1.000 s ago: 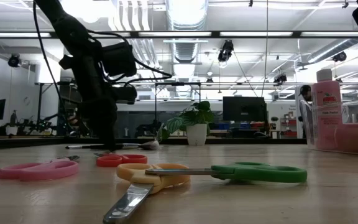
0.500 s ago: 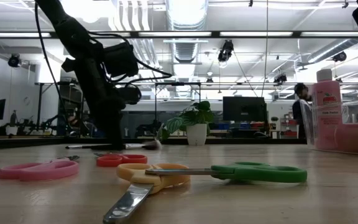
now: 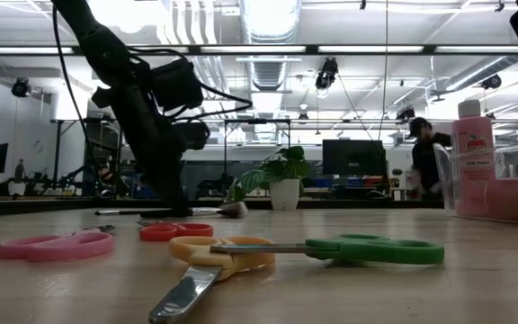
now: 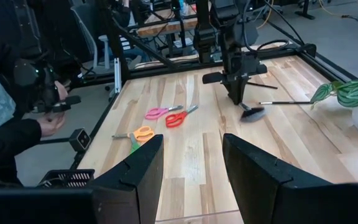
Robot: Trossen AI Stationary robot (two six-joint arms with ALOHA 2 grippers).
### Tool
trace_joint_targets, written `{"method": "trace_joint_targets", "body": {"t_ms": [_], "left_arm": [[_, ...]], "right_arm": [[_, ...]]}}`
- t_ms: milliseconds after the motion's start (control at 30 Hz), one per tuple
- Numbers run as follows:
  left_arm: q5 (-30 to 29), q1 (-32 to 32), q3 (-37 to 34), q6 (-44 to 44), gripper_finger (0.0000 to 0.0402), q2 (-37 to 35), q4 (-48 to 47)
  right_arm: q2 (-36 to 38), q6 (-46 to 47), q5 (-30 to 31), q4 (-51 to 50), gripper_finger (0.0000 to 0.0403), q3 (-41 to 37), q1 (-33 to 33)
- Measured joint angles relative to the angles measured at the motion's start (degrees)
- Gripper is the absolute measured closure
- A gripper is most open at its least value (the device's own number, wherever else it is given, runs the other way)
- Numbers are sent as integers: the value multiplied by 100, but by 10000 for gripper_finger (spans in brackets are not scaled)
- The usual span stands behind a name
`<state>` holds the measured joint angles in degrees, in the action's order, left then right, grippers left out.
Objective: Pick & Place Paint Supplies
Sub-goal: Put the black paint brush into the gray bin
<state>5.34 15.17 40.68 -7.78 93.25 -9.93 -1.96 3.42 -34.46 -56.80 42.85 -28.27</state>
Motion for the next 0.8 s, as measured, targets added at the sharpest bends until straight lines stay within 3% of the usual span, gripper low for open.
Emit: {"method": "trace_joint_targets", "body": {"t_ms": [367, 567, 800], "left_arm": [[-17, -458, 915, 5, 372, -38, -73], [-149, -1079, 1563, 45, 372, -39, -73], [-713, -1846, 2335, 47, 371, 144, 135]], "right_arm": [[0, 0, -1, -1, 241, 0, 0], [0, 0, 0, 0, 241, 0, 0], [0, 0, 0, -2, 241, 0, 2]]}}
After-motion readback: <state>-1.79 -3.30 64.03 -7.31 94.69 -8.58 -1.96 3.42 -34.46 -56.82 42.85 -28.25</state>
